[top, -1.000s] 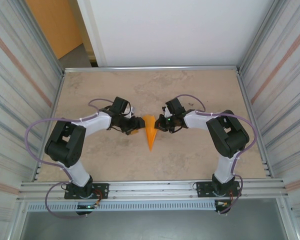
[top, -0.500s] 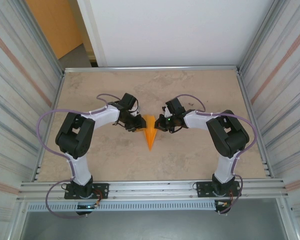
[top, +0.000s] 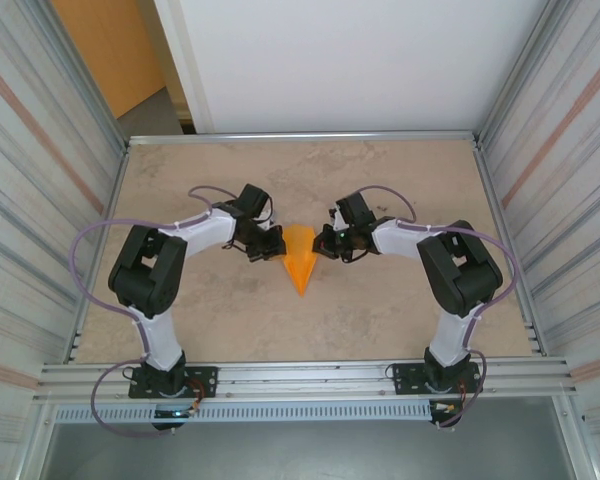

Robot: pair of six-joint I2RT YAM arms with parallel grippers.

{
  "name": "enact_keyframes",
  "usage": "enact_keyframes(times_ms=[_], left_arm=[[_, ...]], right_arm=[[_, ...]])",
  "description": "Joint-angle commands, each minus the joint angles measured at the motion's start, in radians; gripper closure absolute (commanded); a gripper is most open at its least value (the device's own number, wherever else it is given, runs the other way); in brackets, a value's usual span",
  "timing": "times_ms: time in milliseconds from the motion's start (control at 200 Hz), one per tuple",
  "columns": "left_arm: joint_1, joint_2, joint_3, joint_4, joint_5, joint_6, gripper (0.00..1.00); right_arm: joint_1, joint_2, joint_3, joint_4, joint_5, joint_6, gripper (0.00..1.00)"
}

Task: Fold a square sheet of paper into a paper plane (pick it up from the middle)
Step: Turn over a paper plane at the center of the table.

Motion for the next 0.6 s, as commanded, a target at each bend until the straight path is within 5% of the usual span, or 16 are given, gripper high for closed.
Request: enact_keyframes(times_ms=[0,591], left_arm=[[0.008,-0.065,-0.006,0.05,0.022,0.028,0.96],[0.048,-0.005,-0.088,0.19,0.091,0.045,0.93]], right_arm=[[-0.012,-0.047,0.004,0.004,0.002,-0.026,1.0],[-0.041,0.051,-0.023,0.074,-0.036,-0.022,0.95]])
